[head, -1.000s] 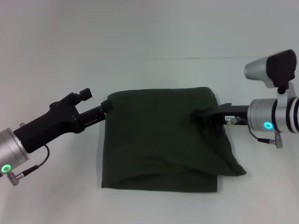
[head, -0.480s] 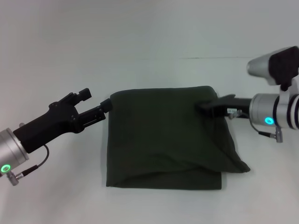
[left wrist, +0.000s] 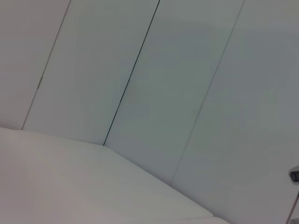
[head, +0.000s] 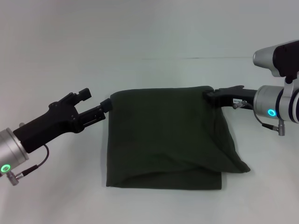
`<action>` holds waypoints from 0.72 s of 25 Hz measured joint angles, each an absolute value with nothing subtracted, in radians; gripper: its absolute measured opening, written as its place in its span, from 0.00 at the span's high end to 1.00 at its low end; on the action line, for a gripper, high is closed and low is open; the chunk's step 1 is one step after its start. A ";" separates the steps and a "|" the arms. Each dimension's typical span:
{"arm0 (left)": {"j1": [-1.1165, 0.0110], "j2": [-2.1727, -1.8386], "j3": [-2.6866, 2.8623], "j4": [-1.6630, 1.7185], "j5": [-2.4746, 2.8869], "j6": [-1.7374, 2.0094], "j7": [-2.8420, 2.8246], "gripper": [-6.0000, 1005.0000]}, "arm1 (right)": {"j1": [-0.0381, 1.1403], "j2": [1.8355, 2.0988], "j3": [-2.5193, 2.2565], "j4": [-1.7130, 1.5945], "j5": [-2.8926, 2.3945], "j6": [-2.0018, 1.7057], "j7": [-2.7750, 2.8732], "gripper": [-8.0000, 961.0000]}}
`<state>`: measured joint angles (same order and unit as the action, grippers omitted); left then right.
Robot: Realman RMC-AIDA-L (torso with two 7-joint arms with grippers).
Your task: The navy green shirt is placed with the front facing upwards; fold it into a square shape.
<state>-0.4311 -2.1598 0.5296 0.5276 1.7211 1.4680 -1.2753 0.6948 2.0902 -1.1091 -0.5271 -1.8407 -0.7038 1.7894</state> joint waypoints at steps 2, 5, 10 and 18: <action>-0.432 -2.160 0.529 0.528 1.721 1.468 -1.276 0.05 | 0.696 2.090 -1.110 -0.516 -1.841 -0.686 1.794 0.93; -0.435 -2.160 0.528 0.528 1.721 1.465 -1.276 0.05 | 0.698 2.090 -1.111 -0.503 -1.842 -0.679 1.795 0.92; -0.443 -2.160 0.531 0.525 1.721 1.440 -1.277 0.05 | 0.698 2.089 -1.112 -0.492 -1.843 -0.678 1.794 0.92; -0.451 -2.160 0.530 0.512 1.721 1.416 -1.279 0.05 | 0.698 2.089 -1.112 -0.473 -1.844 -0.674 1.794 0.92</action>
<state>-0.4510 -2.1600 0.5305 0.5123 1.7211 1.4163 -1.2790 0.6981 2.0893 -1.1122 -0.4729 -1.8439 -0.6743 1.7939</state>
